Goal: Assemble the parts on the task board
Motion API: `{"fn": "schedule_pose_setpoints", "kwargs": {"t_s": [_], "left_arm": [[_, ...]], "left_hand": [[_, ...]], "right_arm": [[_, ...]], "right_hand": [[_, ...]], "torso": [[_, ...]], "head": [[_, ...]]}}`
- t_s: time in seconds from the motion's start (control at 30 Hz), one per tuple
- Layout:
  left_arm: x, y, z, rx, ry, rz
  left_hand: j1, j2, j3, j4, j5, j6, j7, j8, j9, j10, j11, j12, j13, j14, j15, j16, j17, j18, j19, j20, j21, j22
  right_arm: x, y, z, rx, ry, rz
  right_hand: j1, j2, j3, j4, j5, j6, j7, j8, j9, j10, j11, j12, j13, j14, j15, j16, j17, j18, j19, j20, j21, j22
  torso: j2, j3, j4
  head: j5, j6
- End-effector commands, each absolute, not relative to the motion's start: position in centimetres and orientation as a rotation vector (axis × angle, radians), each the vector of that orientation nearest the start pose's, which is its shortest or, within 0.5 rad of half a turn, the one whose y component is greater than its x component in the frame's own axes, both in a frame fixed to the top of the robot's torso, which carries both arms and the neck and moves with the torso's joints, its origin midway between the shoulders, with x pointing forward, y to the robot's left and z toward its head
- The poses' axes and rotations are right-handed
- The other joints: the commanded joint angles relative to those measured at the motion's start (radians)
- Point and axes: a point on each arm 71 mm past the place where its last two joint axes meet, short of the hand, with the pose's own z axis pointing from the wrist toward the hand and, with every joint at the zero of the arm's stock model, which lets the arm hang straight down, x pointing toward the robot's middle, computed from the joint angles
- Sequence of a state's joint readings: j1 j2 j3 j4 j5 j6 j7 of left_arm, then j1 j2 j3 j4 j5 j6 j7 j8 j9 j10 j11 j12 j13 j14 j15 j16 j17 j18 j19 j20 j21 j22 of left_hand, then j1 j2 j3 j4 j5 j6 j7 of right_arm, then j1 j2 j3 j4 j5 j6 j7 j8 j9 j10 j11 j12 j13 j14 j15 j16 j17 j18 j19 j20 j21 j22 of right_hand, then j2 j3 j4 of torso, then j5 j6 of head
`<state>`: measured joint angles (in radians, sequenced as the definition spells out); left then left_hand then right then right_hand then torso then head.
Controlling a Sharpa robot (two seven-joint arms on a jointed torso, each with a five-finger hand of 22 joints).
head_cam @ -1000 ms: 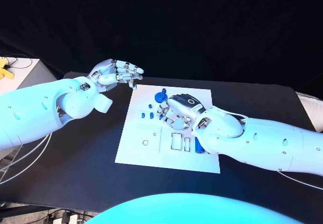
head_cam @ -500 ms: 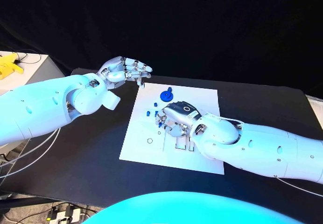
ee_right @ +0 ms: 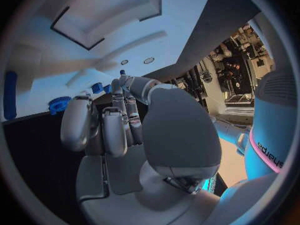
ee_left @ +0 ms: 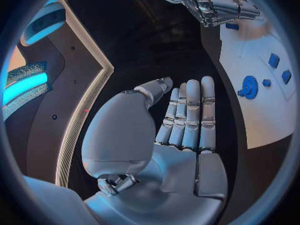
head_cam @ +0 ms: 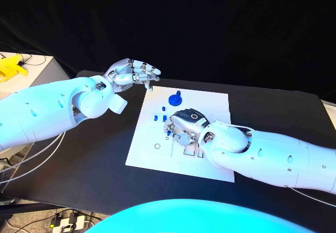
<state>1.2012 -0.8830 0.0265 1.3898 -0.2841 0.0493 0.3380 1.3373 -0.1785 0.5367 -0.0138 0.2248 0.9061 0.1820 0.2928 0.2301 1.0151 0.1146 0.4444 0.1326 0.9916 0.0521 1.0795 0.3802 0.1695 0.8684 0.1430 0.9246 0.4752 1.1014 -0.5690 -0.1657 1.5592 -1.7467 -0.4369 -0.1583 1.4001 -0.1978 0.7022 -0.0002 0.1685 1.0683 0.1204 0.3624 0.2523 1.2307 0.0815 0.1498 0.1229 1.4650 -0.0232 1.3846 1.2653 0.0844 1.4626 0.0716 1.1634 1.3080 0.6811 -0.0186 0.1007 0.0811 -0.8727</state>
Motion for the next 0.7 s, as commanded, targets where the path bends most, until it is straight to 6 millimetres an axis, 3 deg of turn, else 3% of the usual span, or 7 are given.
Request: {"fn": "schedule_pose_setpoints", "kwargs": {"t_s": [0.03,0.7], "left_arm": [[50.78,24.64,-16.17,-0.767,1.617,-1.630],[50.80,24.68,-16.21,-0.768,1.622,-1.631]], "left_hand": [[0.010,0.001,0.001,-0.005,0.004,0.000,0.007,-0.004,-0.001,-0.004,0.004,-0.005,-0.001,-0.006,-0.002,-0.004,-0.002,0.013,0.003,0.003,-0.002,0.001],[0.010,0.001,0.000,-0.005,0.004,0.000,0.007,-0.004,-0.001,-0.004,0.005,-0.006,-0.001,-0.007,-0.002,-0.005,-0.002,0.013,0.002,0.003,-0.002,0.001]], "right_arm": [[40.96,-5.05,-24.94,-0.547,1.570,0.806],[40.34,-4.48,-25.46,-0.555,1.580,0.822]], "right_hand": [[-0.010,0.005,0.006,-0.003,0.002,0.005,0.004,0.002,0.002,0.040,-0.029,-0.001,0.001,0.043,-0.007,-0.006,-0.001,-0.008,0.020,-0.007,-0.004,0.051],[-0.010,0.005,0.006,-0.003,0.002,0.005,0.004,0.002,0.002,0.040,-0.029,-0.001,0.001,0.043,-0.007,-0.006,-0.001,-0.008,0.020,-0.007,-0.004,0.051]], "torso": [[0.000,-0.0002,0.0009],[0.000,-0.0005,0.0002]], "head": [[0.001,0.000],[0.011,0.000]]}}
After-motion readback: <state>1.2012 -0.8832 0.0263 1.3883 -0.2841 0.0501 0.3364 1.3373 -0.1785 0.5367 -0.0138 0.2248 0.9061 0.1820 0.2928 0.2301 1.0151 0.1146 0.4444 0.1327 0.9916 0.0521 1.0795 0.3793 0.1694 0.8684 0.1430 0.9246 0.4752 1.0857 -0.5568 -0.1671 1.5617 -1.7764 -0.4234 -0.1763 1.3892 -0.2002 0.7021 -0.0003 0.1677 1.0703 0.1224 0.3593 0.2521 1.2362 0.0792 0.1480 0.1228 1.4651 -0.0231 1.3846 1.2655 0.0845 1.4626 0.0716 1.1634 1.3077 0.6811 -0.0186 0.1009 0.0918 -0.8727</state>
